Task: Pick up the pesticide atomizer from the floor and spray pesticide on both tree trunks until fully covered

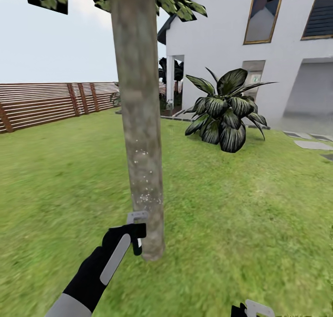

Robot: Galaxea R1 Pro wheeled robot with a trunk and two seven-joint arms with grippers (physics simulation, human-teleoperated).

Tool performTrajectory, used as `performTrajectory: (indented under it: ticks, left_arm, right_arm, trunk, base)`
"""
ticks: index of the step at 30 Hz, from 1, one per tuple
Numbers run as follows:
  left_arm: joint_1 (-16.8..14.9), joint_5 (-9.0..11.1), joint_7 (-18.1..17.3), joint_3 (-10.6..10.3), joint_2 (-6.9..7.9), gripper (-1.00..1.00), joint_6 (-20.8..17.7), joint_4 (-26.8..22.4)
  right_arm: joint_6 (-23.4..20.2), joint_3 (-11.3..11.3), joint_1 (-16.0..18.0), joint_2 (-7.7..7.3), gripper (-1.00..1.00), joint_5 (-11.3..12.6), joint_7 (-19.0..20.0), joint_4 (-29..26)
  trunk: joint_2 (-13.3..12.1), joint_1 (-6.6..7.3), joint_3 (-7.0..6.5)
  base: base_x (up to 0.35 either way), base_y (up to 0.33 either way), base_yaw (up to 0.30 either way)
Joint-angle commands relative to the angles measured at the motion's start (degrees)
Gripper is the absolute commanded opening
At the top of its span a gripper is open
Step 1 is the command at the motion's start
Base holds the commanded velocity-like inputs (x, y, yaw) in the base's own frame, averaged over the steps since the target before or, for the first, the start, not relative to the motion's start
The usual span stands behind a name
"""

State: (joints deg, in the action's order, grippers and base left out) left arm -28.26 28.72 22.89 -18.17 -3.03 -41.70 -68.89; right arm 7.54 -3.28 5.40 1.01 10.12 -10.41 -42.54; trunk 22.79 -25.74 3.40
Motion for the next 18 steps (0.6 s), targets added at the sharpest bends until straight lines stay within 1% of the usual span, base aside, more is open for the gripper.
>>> performTrajectory:
  ticks: [1, 10, 13, 18]
  left_arm:
    - [-0.05, 0.55, 0.52, -0.08, 0.03, -1.00, -0.09, -0.06]
    - [-0.04, 0.55, 0.32, -0.11, 0.04, -1.00, -0.05, -0.01]
    - [-0.04, 0.55, 0.32, -0.11, 0.04, -1.00, -0.05, -0.01]
    - [-0.04, 0.55, 0.32, -0.08, 0.04, -1.00, -0.05, -0.01]
  right_arm:
    - [0.28, -0.06, 0.05, 0.04, -1.00, 0.60, 0.04, 0.00]
    - [0.28, -0.06, 0.05, 0.04, -1.00, 0.60, 0.04, 0.00]
    - [0.28, -0.05, 0.05, 0.04, -1.00, 0.60, 0.04, 0.00]
    - [0.28, -0.04, 0.05, 0.04, -1.00, 0.60, 0.04, 0.00]
  trunk:
    - [0.13, -0.05, 0.13]
    - [0.13, -0.05, 0.13]
    - [0.13, -0.05, 0.13]
    - [0.13, -0.05, 0.13]
  base:
    - [0.115, 0.316, -0.244]
    - [0.093, 0.326, -0.244]
    - [-0.018, 0.333, -0.244]
    - [-0.096, 0.333, -0.244]
